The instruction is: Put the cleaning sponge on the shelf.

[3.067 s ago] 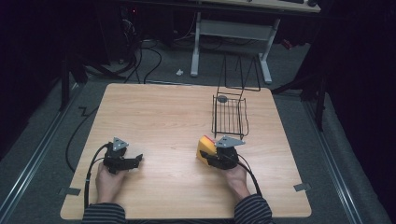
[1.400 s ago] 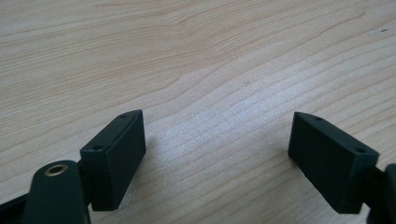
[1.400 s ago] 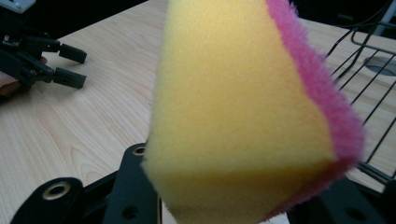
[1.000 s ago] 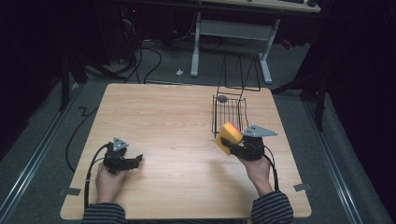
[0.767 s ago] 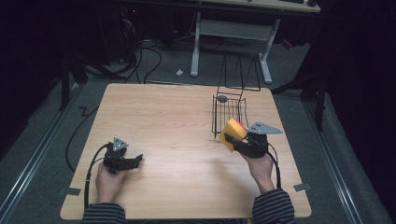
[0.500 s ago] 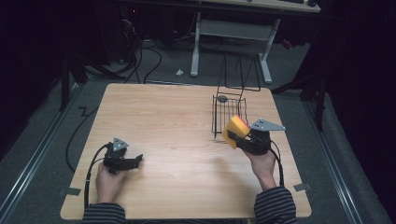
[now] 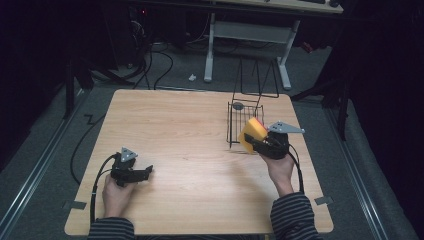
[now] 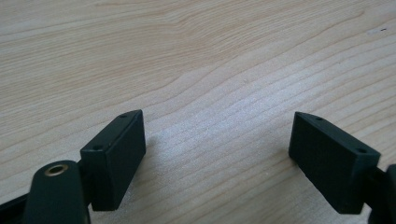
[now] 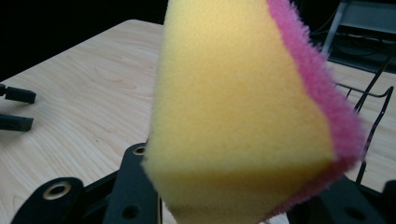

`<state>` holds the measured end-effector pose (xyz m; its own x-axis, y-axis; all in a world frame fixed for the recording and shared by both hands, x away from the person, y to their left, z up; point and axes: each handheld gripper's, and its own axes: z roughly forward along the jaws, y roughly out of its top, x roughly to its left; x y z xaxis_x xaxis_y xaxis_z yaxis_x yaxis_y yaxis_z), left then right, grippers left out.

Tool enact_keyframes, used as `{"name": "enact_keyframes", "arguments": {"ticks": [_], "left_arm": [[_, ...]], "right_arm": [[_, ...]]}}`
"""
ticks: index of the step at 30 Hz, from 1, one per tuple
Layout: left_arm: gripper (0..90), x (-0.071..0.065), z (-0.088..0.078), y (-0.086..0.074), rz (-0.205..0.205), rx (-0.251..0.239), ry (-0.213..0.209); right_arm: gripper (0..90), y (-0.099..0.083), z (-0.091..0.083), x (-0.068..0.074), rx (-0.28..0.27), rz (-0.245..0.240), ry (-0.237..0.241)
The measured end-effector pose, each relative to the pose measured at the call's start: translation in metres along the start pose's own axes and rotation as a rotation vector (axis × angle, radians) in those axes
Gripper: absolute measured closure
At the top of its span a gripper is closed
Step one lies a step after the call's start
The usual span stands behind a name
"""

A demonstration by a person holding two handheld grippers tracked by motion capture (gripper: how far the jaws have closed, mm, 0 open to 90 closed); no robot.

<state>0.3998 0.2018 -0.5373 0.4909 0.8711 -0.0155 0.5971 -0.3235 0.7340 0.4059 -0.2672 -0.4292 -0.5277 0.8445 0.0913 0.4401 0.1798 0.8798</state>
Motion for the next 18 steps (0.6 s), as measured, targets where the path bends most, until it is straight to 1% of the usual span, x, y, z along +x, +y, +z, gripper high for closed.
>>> {"name": "enact_keyframes", "arguments": {"ticks": [2, 4, 6, 10, 11, 13, 14, 15, 18], "left_arm": [[19.3, 0.000, 0.000, 0.000, 0.000, 0.000, -0.001], [19.3, 0.000, 0.000, 0.000, 0.000, 0.000, -0.001], [19.3, 0.000, 0.000, 0.000, 0.000, 0.000, -0.001], [19.3, 0.000, 0.000, 0.000, 0.000, 0.000, -0.001], [19.3, 0.000, 0.000, 0.000, 0.000, 0.000, -0.001], [19.3, 0.000, 0.000, 0.000, 0.000, 0.000, -0.001], [19.3, 0.000, 0.000, 0.000, 0.000, 0.000, -0.001], [19.3, 0.000, 0.000, 0.000, 0.000, 0.001, 0.000], [19.3, 0.000, 0.000, 0.000, 0.000, 0.000, -0.001]], "right_arm": [[61.0, 0.003, 0.002, 0.001, 0.004, -0.011, -0.013], [61.0, 0.005, 0.005, 0.001, -0.014, -0.026, -0.026], [60.9, 0.008, 0.007, 0.000, -0.001, -0.034, -0.030], [60.9, 0.013, 0.011, -0.002, 0.006, -0.024, -0.033], [60.9, 0.014, 0.012, -0.003, -0.007, -0.025, -0.038], [60.9, 0.014, 0.013, -0.006, -0.016, -0.012, -0.047], [60.8, 0.013, 0.016, -0.010, -0.024, -0.003, -0.056], [60.8, 0.013, 0.016, -0.010, -0.024, -0.003, -0.056], [60.7, 0.011, 0.022, -0.016, -0.012, 0.024, -0.093]]}}
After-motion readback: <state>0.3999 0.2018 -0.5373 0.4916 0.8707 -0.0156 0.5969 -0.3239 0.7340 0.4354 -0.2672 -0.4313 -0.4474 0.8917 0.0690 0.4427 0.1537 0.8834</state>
